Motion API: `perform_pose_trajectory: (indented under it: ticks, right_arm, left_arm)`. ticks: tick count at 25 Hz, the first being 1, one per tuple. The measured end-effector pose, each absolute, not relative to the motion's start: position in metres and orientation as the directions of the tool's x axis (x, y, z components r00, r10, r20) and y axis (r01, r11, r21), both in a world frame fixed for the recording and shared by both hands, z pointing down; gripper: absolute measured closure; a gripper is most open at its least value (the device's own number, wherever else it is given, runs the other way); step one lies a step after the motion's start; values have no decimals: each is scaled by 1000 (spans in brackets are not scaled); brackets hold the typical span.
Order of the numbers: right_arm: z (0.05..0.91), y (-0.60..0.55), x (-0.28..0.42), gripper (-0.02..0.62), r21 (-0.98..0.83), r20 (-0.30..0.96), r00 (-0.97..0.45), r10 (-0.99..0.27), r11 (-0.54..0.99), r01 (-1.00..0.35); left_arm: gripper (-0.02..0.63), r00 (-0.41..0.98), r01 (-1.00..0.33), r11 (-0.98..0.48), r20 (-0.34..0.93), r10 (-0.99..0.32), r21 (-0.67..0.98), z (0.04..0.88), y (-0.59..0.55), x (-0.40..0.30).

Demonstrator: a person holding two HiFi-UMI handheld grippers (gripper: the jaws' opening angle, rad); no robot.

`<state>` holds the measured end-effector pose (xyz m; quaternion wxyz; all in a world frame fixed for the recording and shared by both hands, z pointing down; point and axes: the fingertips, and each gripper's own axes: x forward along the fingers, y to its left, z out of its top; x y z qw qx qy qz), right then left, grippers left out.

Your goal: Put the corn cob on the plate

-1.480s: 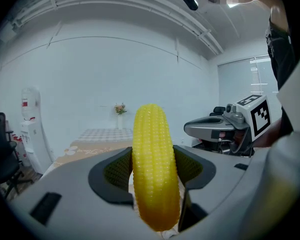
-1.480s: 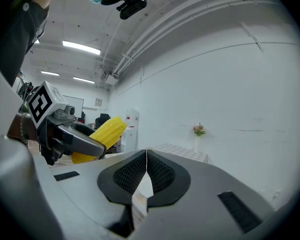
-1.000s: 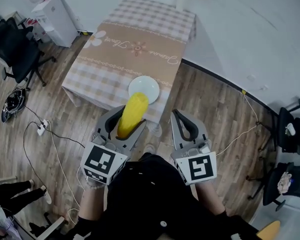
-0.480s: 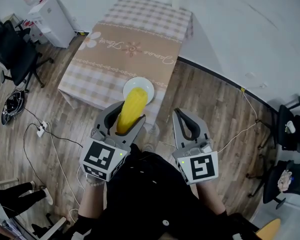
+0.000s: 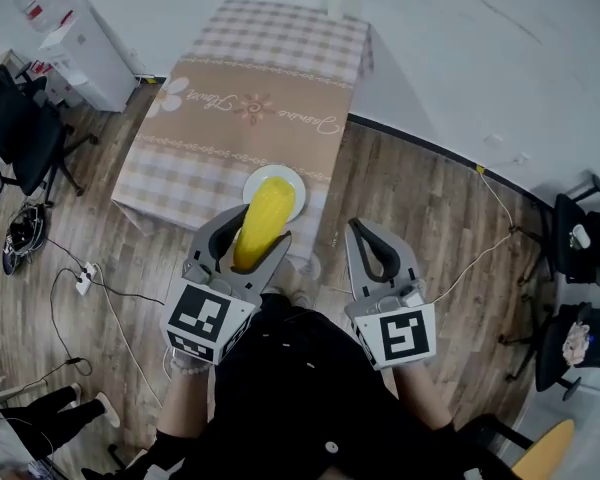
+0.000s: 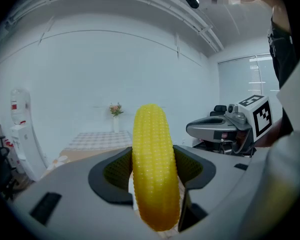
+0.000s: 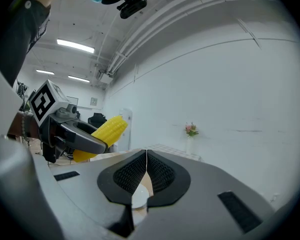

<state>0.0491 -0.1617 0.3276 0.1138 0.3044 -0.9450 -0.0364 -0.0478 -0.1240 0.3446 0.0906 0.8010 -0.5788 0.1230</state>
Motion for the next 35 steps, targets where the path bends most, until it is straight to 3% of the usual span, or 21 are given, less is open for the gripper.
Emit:
perform_pose_trajectory:
  ticks: [17, 35]
  right_arm:
    - [319, -177, 14, 554, 145, 180, -745, -642, 767, -626]
    - [332, -173, 21, 554, 139, 222, -680, -698, 714, -687]
  left_arm:
    - [347, 358, -926, -377, 310, -881, -1, 345, -143, -86]
    - [347, 396, -898, -439, 379, -836, -31, 374, -161, -95]
